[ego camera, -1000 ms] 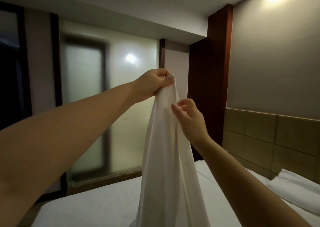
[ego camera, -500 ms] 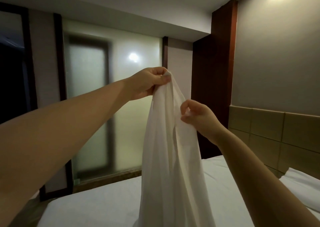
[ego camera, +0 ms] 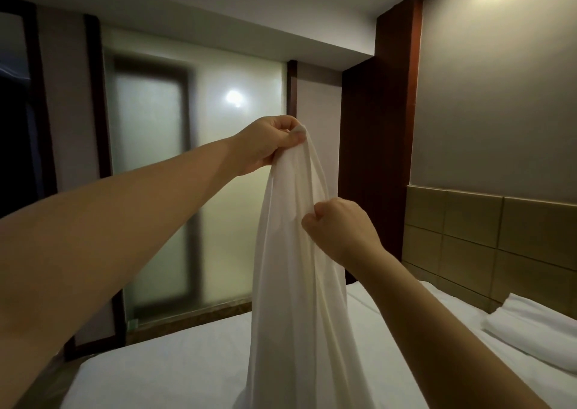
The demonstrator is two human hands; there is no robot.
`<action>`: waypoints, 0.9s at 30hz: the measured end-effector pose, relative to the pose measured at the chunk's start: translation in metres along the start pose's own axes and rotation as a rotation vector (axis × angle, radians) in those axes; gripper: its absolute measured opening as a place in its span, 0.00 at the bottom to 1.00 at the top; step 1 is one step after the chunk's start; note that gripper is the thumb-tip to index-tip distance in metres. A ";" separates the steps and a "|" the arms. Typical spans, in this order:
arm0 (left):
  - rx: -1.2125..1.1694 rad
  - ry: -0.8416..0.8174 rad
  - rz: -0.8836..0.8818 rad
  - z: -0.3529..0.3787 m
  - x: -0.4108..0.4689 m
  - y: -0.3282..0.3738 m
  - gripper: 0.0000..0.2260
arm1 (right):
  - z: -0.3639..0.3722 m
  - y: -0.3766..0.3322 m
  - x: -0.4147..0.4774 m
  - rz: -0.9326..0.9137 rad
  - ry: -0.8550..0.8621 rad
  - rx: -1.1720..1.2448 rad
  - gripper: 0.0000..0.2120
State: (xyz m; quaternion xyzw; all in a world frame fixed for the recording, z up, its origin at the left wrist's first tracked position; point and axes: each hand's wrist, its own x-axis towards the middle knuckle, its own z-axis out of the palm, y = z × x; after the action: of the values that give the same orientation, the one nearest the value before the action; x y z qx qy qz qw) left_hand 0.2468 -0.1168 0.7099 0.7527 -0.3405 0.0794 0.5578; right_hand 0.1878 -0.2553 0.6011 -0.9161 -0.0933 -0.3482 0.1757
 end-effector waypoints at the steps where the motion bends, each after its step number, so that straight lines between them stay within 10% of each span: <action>1: -0.003 0.009 -0.001 -0.002 0.000 -0.001 0.04 | 0.002 0.001 -0.002 -0.003 -0.032 -0.001 0.17; 16: -0.031 0.023 -0.055 -0.010 0.016 -0.021 0.04 | 0.000 0.043 -0.006 -0.098 0.189 0.258 0.15; 27: 0.082 0.064 -0.060 0.011 0.050 -0.034 0.05 | 0.039 0.080 0.000 0.232 -0.464 0.568 0.12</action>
State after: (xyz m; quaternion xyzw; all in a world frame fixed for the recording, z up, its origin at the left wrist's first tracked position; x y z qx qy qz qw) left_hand 0.3017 -0.1423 0.7044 0.7817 -0.2965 0.1006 0.5393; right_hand 0.2348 -0.3142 0.5536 -0.8899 -0.1190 -0.0699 0.4348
